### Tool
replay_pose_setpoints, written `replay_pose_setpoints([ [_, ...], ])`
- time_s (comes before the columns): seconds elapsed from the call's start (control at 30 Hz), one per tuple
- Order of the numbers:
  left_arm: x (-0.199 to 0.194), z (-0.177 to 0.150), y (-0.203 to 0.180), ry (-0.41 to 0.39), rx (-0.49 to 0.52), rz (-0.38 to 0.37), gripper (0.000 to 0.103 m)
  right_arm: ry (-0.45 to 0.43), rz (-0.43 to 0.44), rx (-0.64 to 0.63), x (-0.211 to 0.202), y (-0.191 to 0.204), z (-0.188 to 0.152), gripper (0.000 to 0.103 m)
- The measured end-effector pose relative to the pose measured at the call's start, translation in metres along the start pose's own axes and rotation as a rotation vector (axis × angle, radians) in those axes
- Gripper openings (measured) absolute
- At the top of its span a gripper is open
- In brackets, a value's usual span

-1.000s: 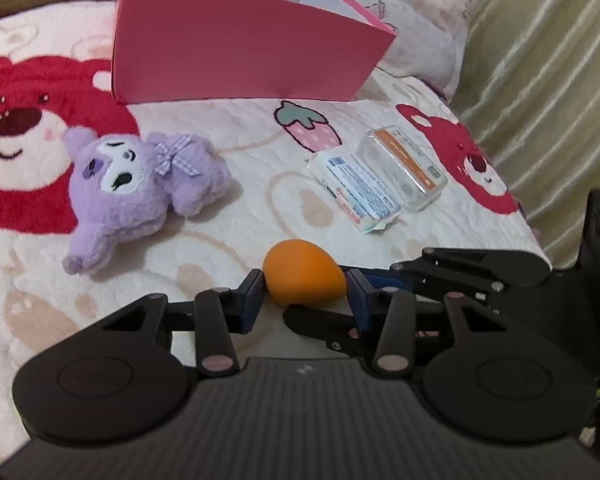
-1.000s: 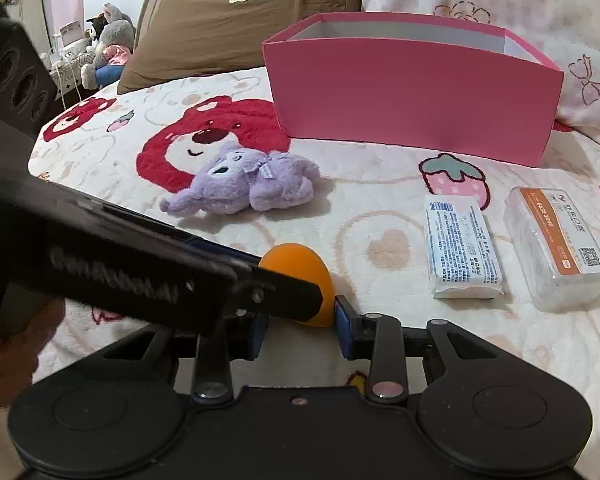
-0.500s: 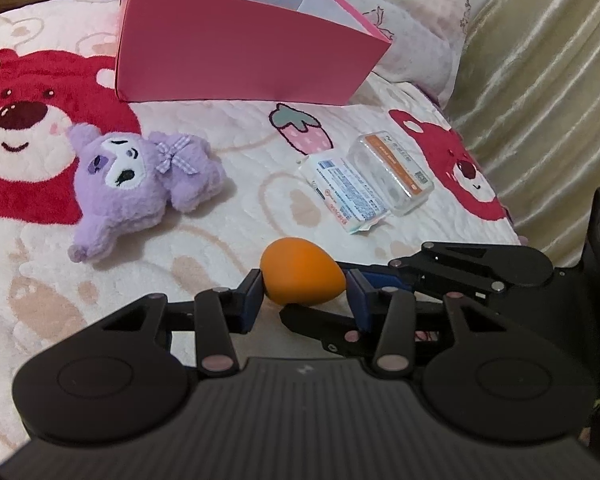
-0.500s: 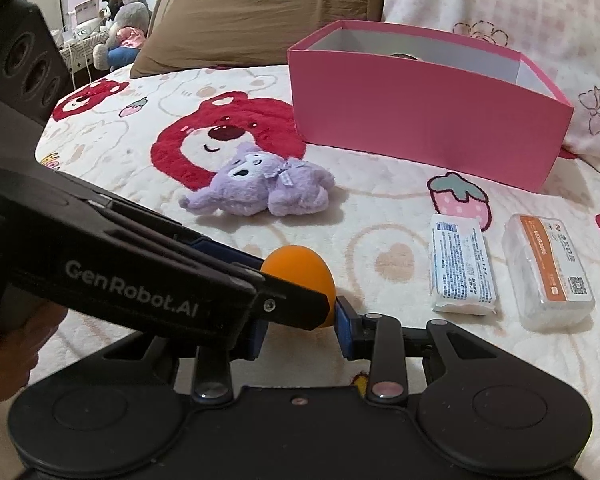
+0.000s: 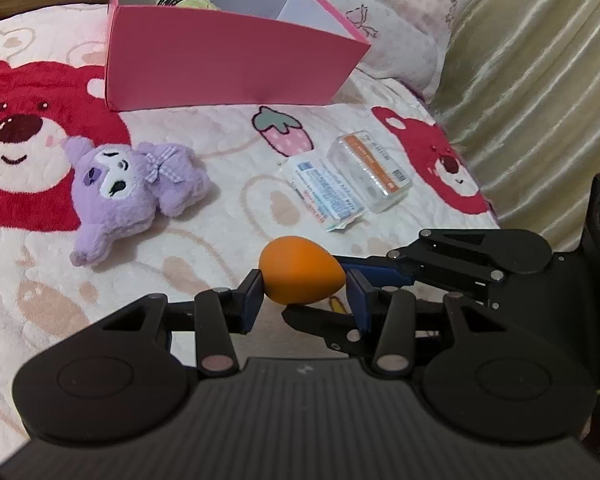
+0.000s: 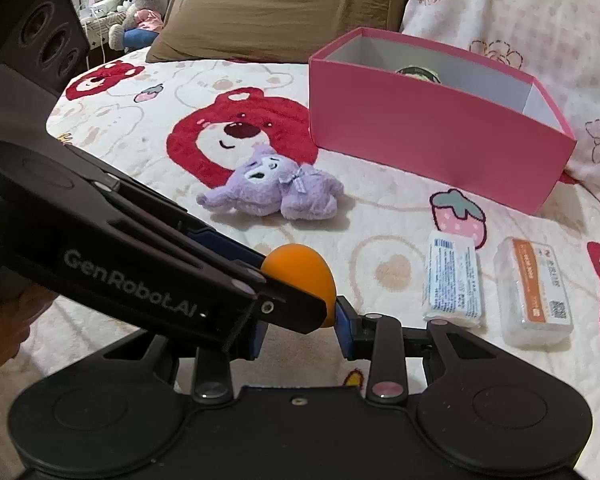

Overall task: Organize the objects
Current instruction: 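Lift the orange sponge with the left gripper toward the pink box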

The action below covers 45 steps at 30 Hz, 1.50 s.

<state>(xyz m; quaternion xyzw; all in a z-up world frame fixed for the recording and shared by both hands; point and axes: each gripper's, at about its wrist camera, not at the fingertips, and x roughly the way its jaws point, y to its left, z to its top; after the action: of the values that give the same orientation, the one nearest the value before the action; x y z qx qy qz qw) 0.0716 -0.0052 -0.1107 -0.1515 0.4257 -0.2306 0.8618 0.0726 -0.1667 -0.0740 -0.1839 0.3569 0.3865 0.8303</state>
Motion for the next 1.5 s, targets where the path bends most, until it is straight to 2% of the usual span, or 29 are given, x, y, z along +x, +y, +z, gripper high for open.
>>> replay_pose_setpoints([
  [0.27, -0.007, 0.008, -0.009, 0.028, 0.004, 0.003, 0.043, 0.006, 0.018, -0.004, -0.014, -0.003, 0.006, 0.04],
  [0.4, -0.016, 0.011, -0.018, 0.01, 0.032, 0.025, 0.043, 0.0, 0.017, -0.011, -0.019, -0.003, 0.01, 0.04],
  [0.53, -0.023, 0.025, -0.023, 0.037, 0.051, 0.025, 0.043, -0.012, 0.012, -0.026, -0.027, -0.001, 0.017, 0.04],
  [0.67, -0.036, 0.04, -0.032, 0.018, 0.108, 0.035, 0.043, -0.048, 0.011, -0.041, -0.04, -0.002, 0.026, 0.04],
  [1.0, -0.056, 0.071, -0.05, 0.008, 0.122, 0.042, 0.043, -0.075, 0.031, -0.077, -0.067, -0.012, 0.058, 0.04],
  [1.23, -0.062, 0.095, -0.051, -0.004, 0.071, 0.02, 0.044, -0.085, 0.026, -0.079, -0.075, -0.022, 0.078, 0.04],
  [1.5, -0.067, 0.118, -0.049, 0.014, 0.037, 0.006, 0.044, -0.077, 0.072, -0.024, -0.079, -0.038, 0.101, 0.04],
])
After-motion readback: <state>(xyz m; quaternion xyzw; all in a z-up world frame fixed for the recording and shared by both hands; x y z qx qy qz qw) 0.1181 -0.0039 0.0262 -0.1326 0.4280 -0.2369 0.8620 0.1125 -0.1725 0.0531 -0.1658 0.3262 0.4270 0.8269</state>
